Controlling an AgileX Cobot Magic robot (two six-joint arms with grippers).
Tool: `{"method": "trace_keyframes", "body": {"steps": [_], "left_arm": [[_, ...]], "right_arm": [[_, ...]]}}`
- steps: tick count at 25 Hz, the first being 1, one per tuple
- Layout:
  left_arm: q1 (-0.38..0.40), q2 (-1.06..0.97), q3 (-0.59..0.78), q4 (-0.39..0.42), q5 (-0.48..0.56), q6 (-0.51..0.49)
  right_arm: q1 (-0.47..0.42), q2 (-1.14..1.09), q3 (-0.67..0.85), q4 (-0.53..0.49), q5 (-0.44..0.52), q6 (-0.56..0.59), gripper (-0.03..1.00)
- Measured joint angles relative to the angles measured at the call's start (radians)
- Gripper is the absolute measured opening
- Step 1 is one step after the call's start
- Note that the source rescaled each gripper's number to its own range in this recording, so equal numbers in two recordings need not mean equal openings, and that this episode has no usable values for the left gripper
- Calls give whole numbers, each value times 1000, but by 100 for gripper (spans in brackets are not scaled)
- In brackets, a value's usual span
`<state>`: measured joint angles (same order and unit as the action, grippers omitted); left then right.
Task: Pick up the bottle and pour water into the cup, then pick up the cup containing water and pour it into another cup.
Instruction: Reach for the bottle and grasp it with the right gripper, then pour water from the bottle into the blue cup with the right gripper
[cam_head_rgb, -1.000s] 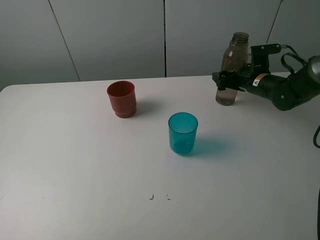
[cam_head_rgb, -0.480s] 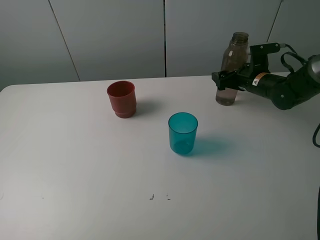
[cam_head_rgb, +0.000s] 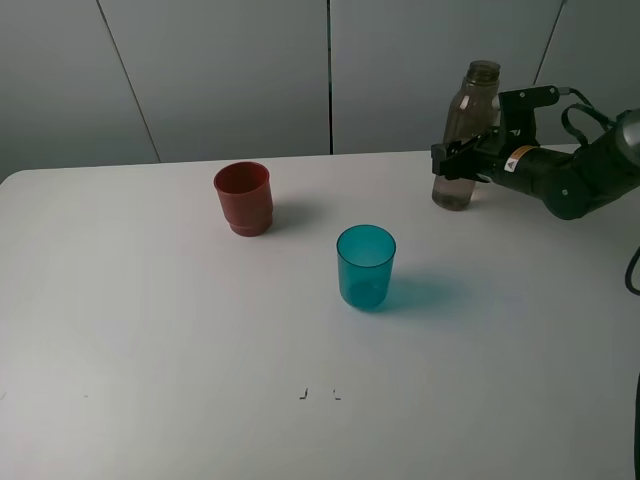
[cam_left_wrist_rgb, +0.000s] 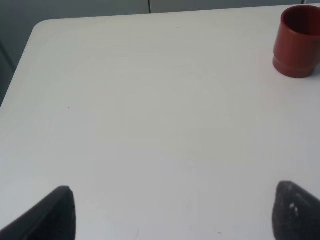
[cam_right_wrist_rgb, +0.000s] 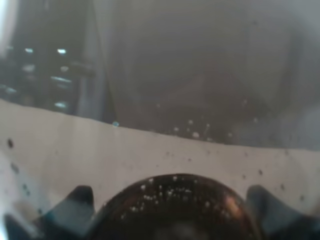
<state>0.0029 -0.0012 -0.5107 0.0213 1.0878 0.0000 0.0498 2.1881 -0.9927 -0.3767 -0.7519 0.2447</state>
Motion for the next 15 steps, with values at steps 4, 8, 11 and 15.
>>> {"method": "trace_keyframes", "body": {"steps": [4, 8, 11, 15], "left_arm": [[0, 0, 0, 0, 0, 0], [0, 0, 0, 0, 0, 0], [0, 0, 0, 0, 0, 0], [0, 0, 0, 0, 0, 0]], "right_arm": [[0, 0, 0, 0, 0, 1, 0], [0, 0, 0, 0, 0, 1, 0], [0, -2, 0, -11, 4, 1, 0], [0, -42, 5, -66, 72, 6, 0]]}}
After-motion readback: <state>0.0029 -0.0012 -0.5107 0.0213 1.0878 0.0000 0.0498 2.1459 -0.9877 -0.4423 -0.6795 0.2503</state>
